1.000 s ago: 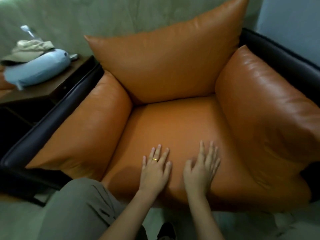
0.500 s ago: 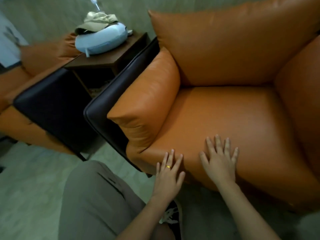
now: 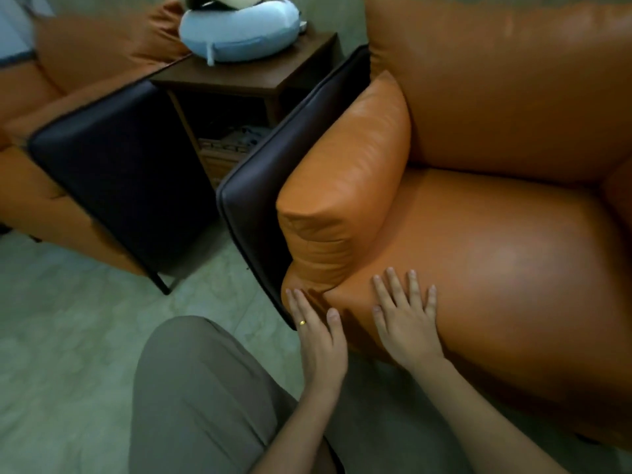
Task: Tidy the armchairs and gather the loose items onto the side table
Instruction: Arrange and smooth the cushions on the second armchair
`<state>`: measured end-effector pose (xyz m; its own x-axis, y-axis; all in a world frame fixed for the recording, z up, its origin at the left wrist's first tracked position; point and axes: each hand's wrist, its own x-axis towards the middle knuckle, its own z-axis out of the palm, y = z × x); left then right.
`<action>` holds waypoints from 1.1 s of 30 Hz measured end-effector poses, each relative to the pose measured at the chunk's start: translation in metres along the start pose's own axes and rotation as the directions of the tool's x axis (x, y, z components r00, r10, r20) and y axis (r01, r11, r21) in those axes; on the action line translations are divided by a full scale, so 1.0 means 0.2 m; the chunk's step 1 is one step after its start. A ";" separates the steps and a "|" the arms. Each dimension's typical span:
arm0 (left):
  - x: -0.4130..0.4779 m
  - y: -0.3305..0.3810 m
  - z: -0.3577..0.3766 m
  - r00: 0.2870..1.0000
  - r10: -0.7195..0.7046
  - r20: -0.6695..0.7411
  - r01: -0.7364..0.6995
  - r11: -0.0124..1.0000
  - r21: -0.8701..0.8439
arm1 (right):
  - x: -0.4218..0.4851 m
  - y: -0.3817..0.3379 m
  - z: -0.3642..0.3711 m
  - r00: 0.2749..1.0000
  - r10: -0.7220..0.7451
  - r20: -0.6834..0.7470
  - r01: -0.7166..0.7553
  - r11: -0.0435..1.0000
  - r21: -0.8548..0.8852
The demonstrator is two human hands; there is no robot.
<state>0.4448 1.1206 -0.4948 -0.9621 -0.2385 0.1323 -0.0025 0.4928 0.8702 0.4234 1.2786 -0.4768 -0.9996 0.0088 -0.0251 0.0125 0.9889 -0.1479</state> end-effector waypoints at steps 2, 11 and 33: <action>0.07 -0.01 0.00 0.999 -0.022 -0.049 0.020 0.999 -0.042 | 0.05 -0.03 -0.01 0.998 -0.061 0.033 0.061 0.998 0.000; 0.16 -0.08 0.11 0.995 0.080 0.065 -0.088 0.987 0.137 | 0.08 -0.05 0.01 0.998 -0.057 0.015 0.058 0.994 -0.094; 0.33 -0.21 0.43 0.904 0.188 -0.384 -0.128 0.976 0.175 | 0.17 0.09 0.11 0.944 -0.210 -0.253 0.147 0.959 -0.244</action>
<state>0.3575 1.1567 -0.5637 -0.7658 -0.4441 0.4650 0.0735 0.6579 0.7495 0.3900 1.2944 -0.5014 -0.9527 -0.1613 0.2577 -0.1410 0.9854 0.0959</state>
